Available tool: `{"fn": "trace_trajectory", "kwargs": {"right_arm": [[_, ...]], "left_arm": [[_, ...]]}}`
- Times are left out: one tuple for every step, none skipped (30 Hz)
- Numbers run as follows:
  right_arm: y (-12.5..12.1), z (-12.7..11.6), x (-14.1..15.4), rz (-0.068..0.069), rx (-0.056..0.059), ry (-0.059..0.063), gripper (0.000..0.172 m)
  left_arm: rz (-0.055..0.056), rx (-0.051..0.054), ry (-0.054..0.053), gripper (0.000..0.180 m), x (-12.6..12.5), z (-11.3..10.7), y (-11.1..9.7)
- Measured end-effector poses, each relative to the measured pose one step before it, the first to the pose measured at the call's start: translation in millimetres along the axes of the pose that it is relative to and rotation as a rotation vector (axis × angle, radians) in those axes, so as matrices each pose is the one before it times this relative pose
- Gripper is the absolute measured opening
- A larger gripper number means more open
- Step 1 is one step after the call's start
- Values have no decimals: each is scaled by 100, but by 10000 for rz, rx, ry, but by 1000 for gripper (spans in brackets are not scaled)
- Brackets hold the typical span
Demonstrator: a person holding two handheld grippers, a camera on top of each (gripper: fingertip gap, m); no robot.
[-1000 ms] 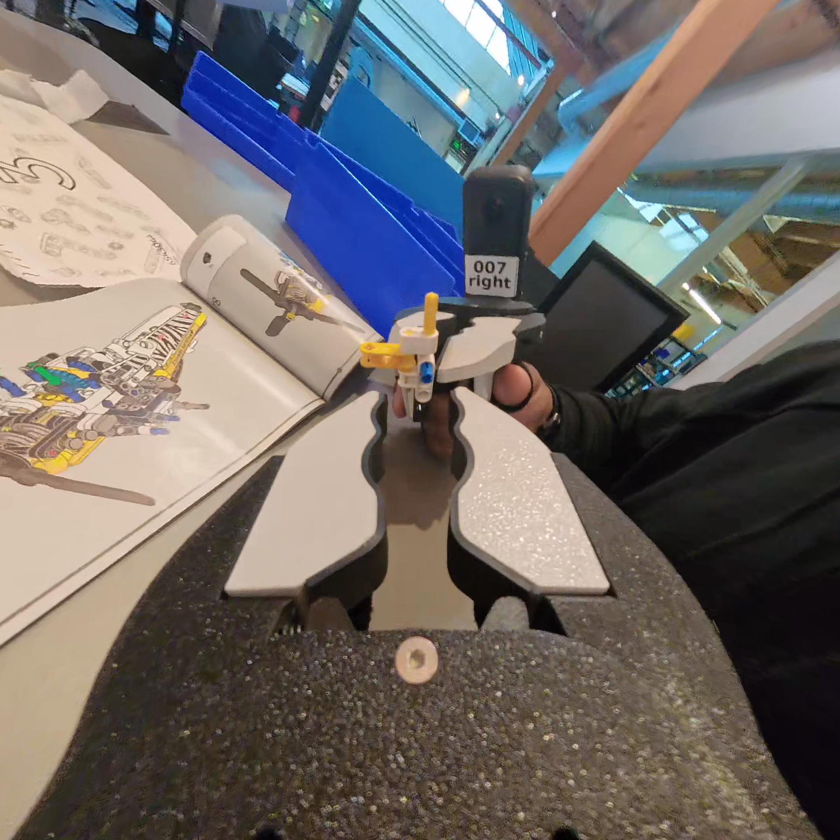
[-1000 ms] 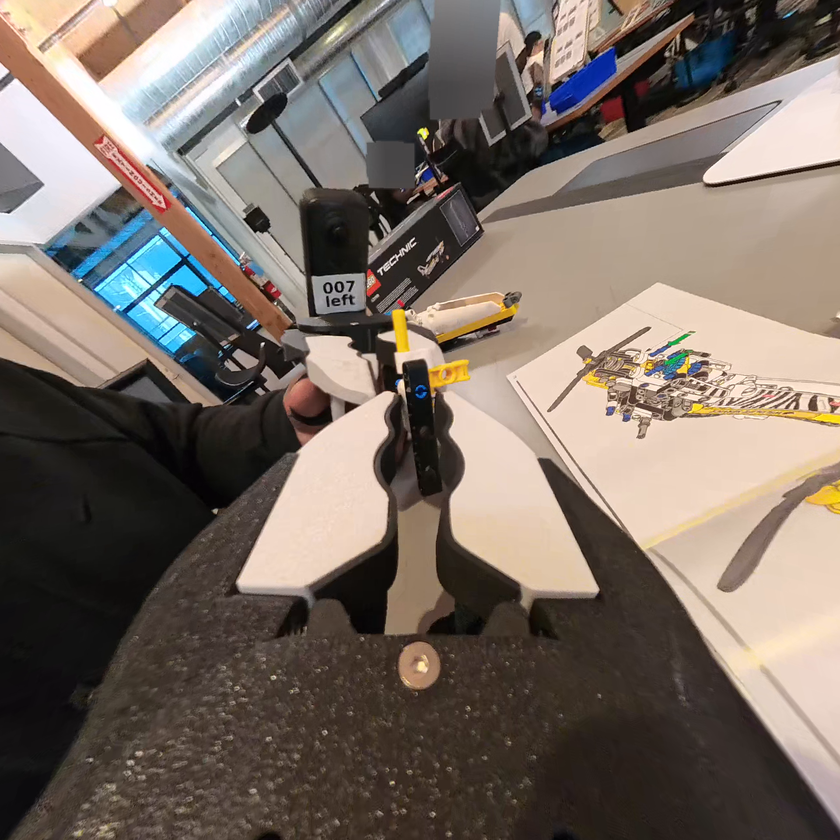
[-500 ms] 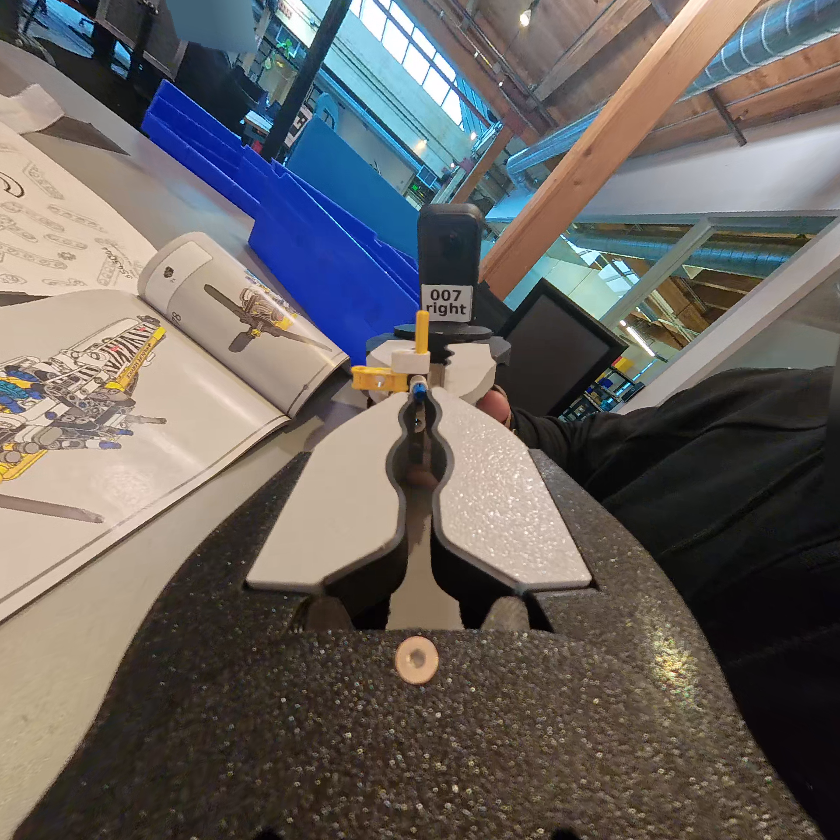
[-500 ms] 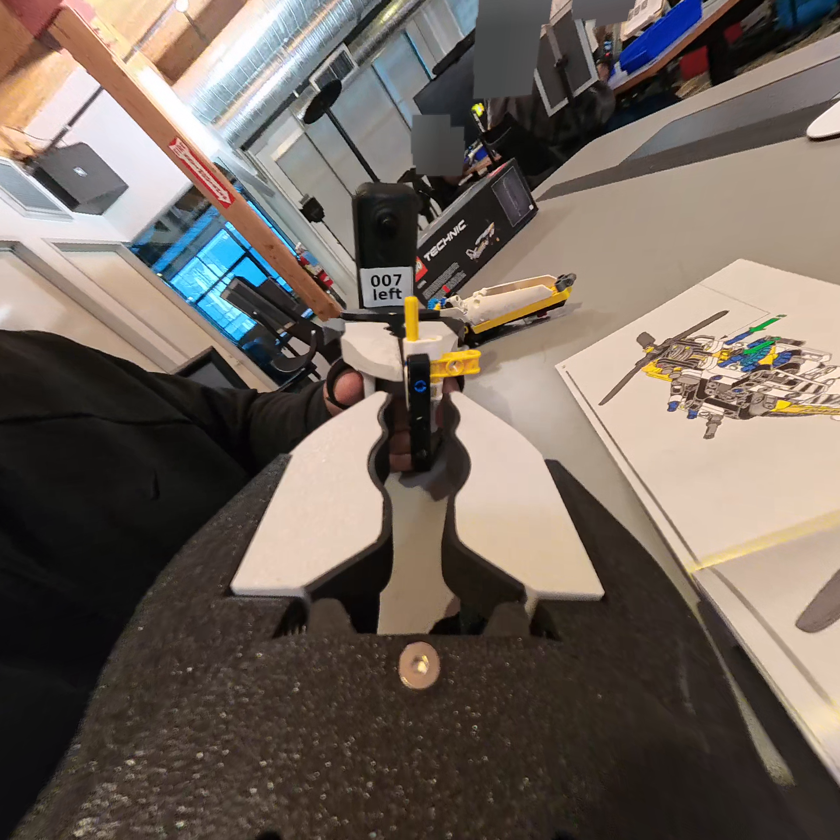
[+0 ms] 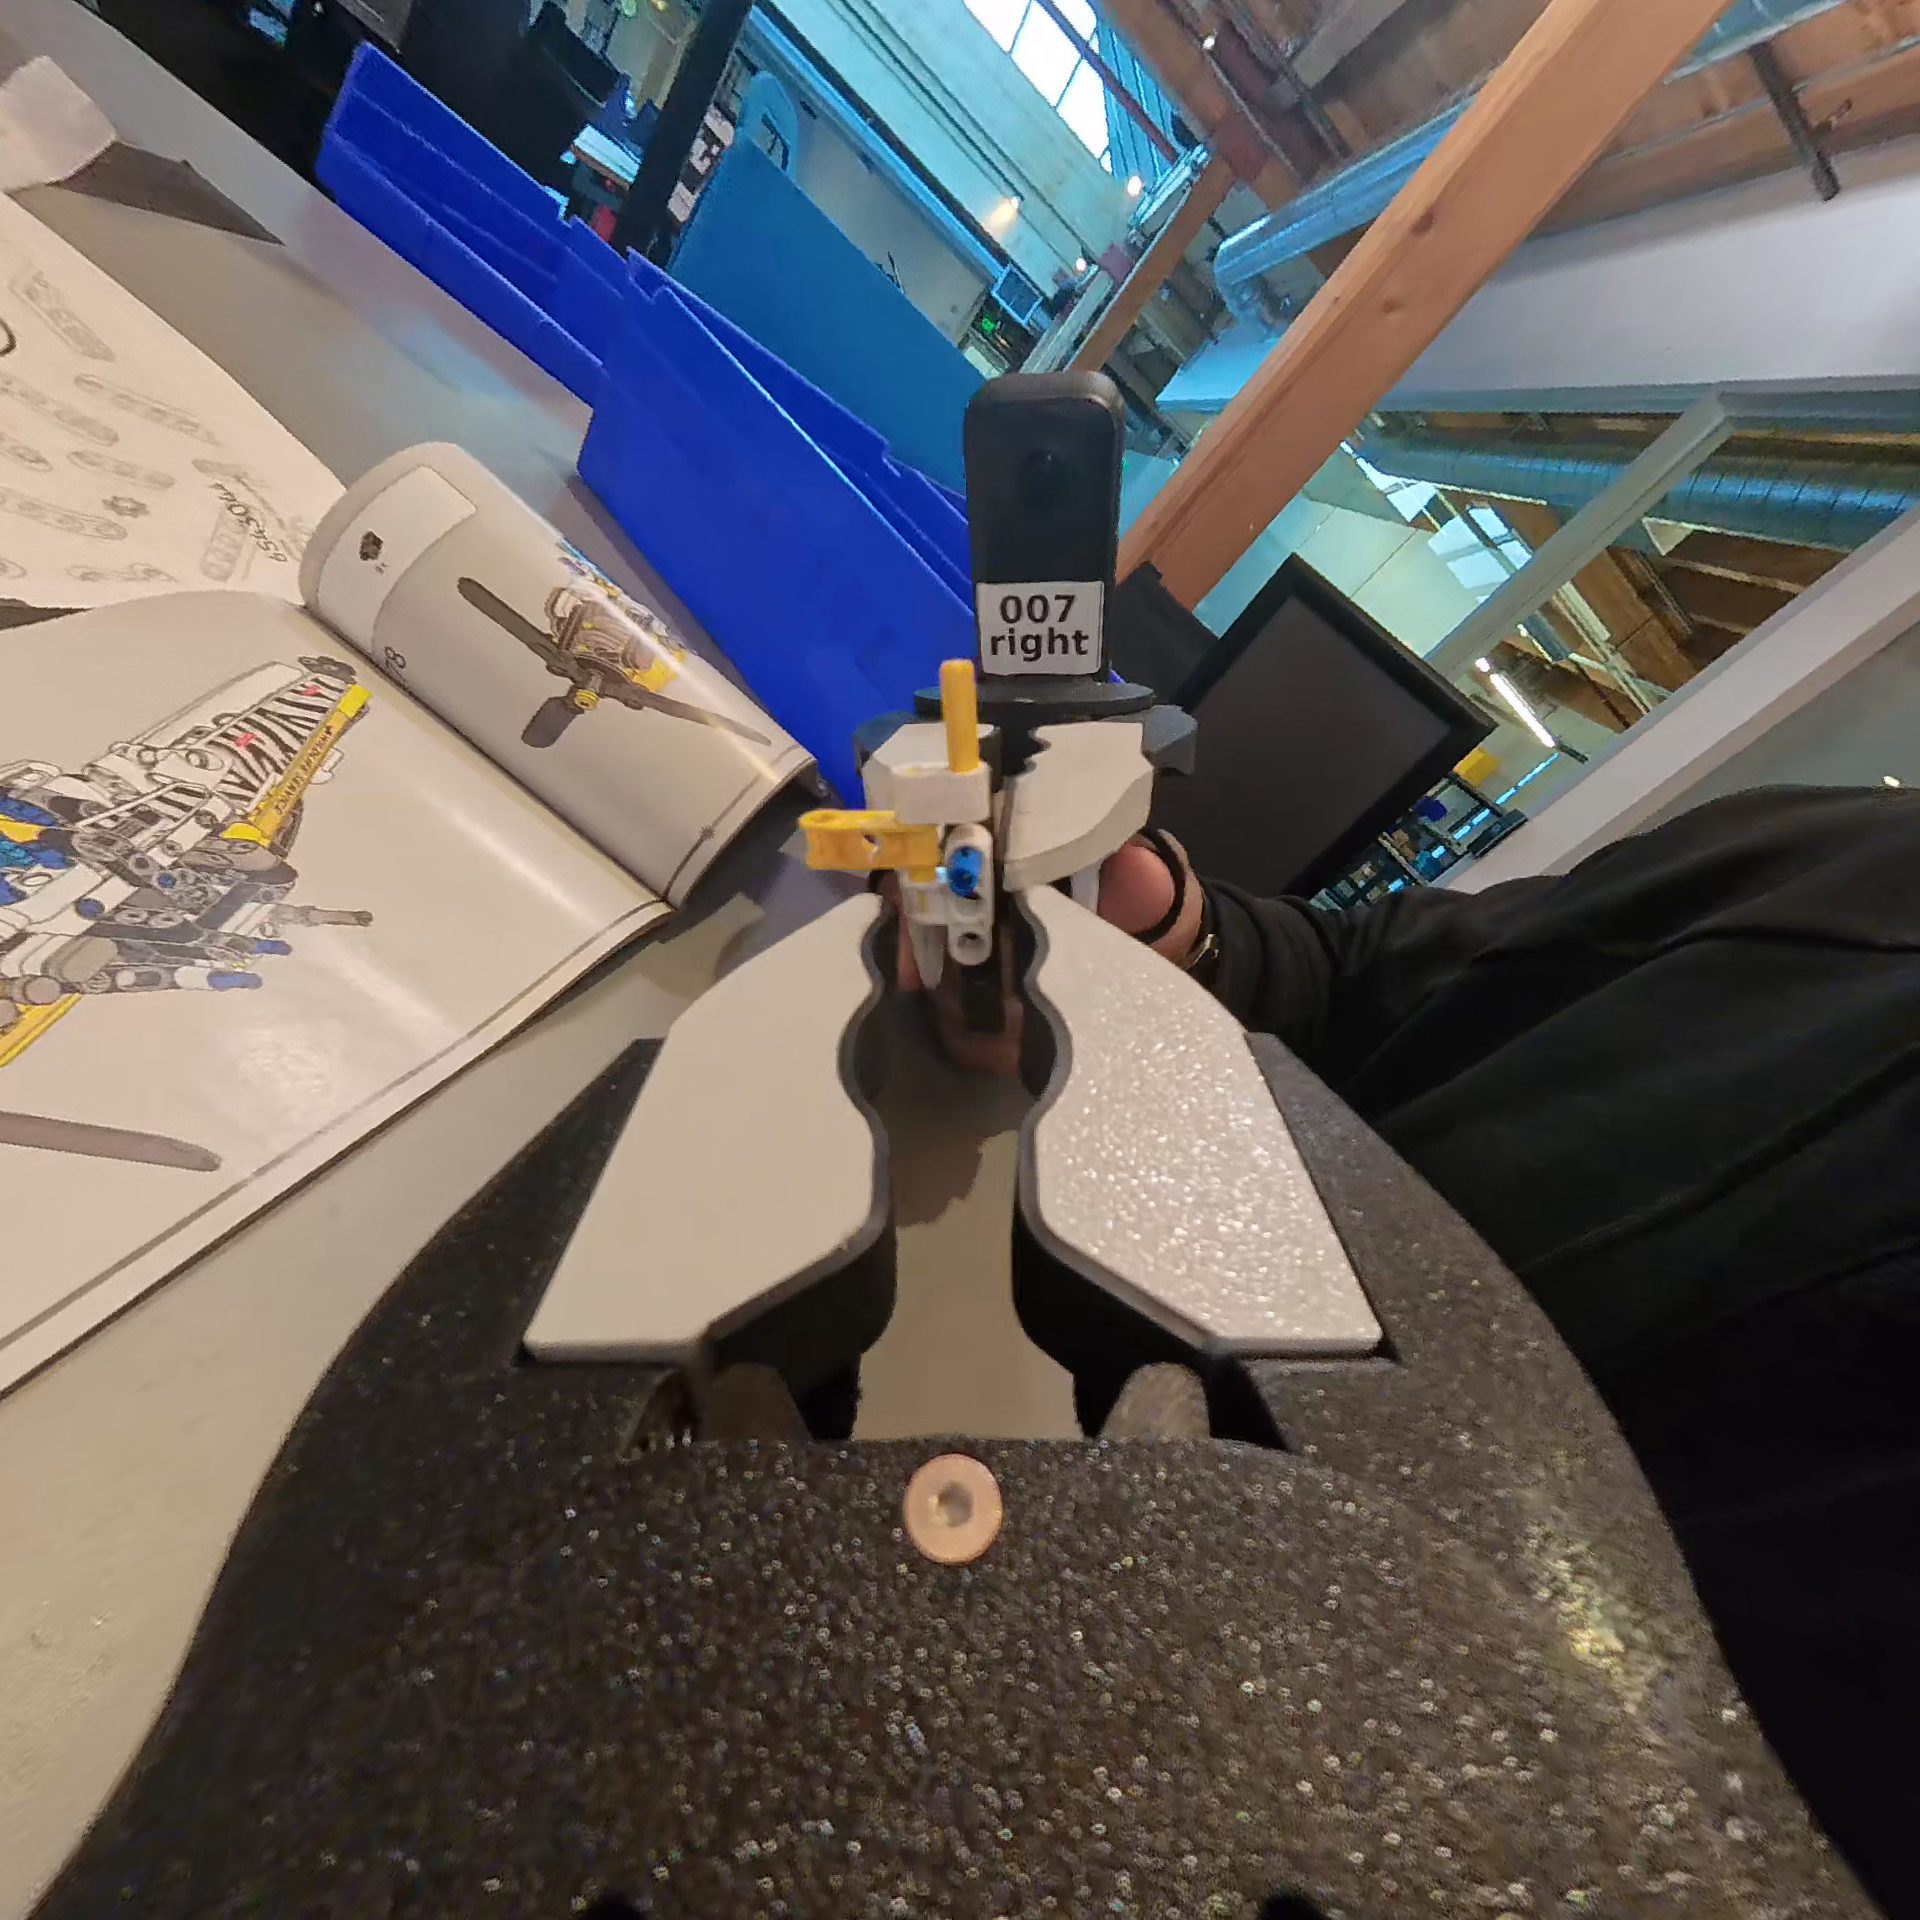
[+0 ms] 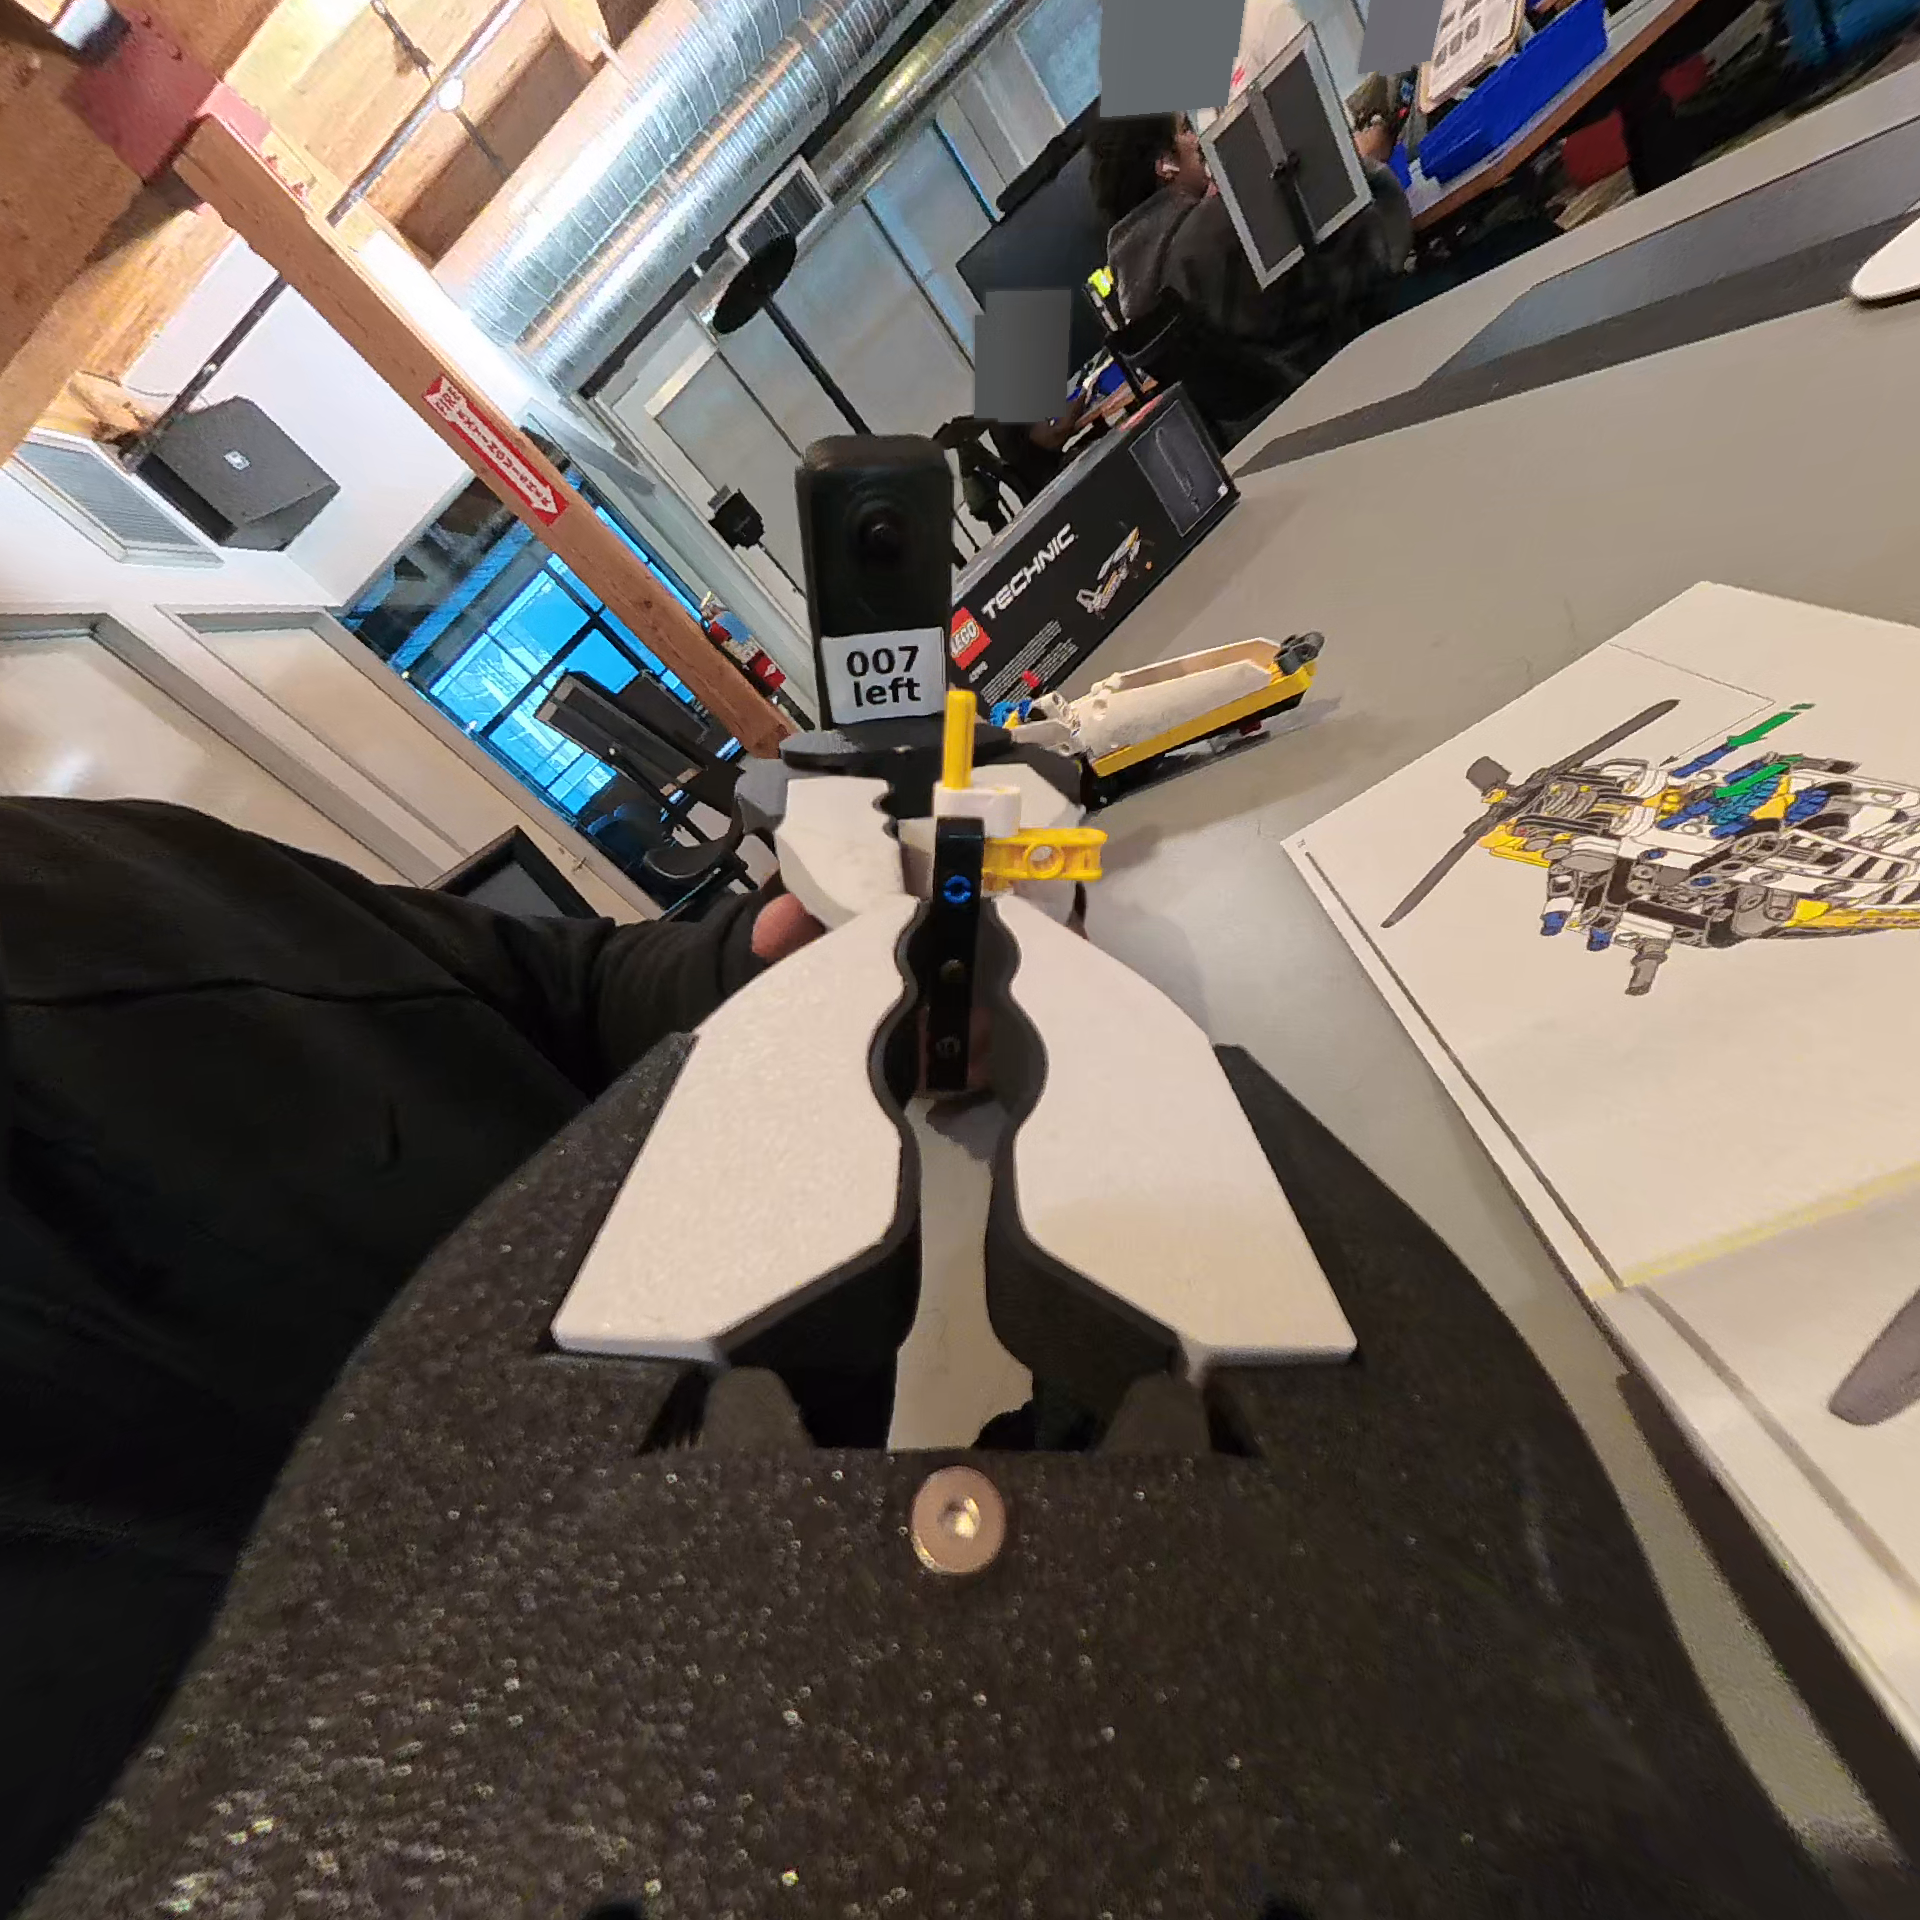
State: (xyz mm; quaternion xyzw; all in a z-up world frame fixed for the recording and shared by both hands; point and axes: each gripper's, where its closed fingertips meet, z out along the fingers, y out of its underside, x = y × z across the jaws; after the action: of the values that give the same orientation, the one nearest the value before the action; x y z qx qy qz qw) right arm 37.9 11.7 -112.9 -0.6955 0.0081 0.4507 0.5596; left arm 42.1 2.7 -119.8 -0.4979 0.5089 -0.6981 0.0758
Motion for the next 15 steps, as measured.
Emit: {"fn": "trace_trajectory", "kwargs": {"right_arm": [[0, -13, -57, 16, 12, -55, 7], [19, -5, -126, 8, -19, -109, 7], [39, -6, -126, -32, -36, -86, 7], [25, -2, -120, -45, -29, -58, 7], [7, 21, -93, -18, -31, -43, 9], [1, 21, 6, -9, -34, 30, 14], [26, 4, 22, -70, -41, 61, 14], [20, -29, -26, -93, -35, 27, 14], [-26, -59, -175, -44, 1, -94, 8], [-60, -59, -151, -9, 27, -79, 7], [-24, -45, -66, -81, 1, 11, 7], [-12, -28, -81, -173, -21, 34, 7], [-29, -31, -60, -183, -24, 67, 7], [-25, -28, -48, -161, -36, 93, 7], [-21, -30, -59, -158, -31, 103, 7]], "left_arm": [[40, 8, -24, 18, 19, -10, 14], [36, 25, 66, 17, 102, -23, -11], [8, -37, 56, 17, 85, -7, 61], [0, -26, 26, 17, 40, -12, 38], [21, -24, 67, 17, 119, -7, 41], [58, -84, 98, 17, 178, 18, 116], [100, -183, 11, 17, 109, 70, 249], [129, -128, -110, 17, -19, 57, 184], [87, -63, -51, 17, 37, 0, 75], [-1, 59, -30, 17, -18, -66, -80], [-58, 195, 6, 17, 19, -88, -214], [-57, 34, 50, 16, 79, -31, -37], [-1, 108, 29, 16, 83, -33, -131], [-95, 157, -1, 16, 38, -52, -174], [-231, 113, 92, 16, 101, -18, -99]]}}
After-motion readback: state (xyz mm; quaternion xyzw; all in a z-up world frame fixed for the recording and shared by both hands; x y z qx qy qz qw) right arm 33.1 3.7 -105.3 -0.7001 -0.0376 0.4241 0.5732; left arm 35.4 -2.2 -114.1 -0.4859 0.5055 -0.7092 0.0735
